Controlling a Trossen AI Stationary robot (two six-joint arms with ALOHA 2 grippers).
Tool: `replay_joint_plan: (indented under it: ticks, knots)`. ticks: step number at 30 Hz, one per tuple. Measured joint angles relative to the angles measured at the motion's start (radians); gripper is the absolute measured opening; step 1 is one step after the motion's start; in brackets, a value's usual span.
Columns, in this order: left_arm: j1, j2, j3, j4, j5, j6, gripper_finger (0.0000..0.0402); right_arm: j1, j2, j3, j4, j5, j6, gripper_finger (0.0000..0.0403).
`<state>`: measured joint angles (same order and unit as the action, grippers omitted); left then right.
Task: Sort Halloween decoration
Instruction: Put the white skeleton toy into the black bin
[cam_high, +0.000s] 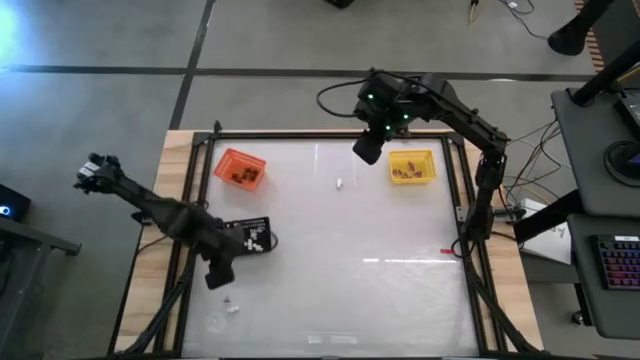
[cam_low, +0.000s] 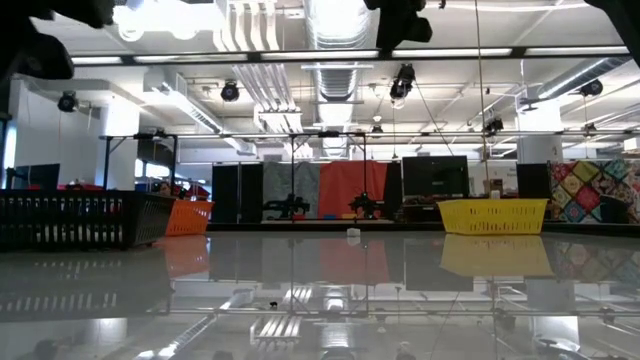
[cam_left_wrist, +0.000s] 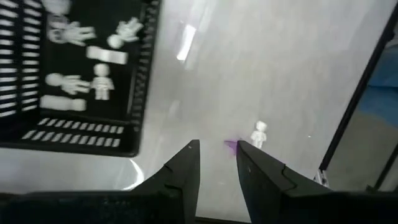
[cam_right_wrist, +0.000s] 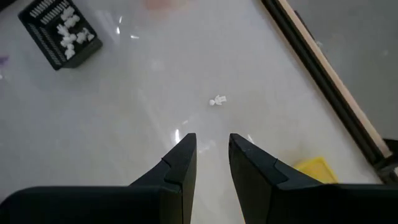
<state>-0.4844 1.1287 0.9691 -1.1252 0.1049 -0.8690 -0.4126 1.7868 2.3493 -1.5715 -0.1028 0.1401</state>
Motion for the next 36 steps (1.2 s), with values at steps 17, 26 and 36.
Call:
replay_joint_plan:
  ticks: [17,26,36]
  knots:
    - [-0.243,0.143,-0.056,0.205,-0.073,-0.087,0.0087,0.142,-0.001,0.0,0.0,-0.08,0.233,0.0086]
    - [-0.287,0.224,-0.166,0.41,-0.043,-0.177,0.0088,0.248,-0.001,0.0,0.0,-0.051,0.322,0.0086]
    - [-0.352,0.316,-0.177,0.512,0.006,-0.269,0.0089,0.299,-0.001,0.0,0.0,0.01,0.385,0.0086]
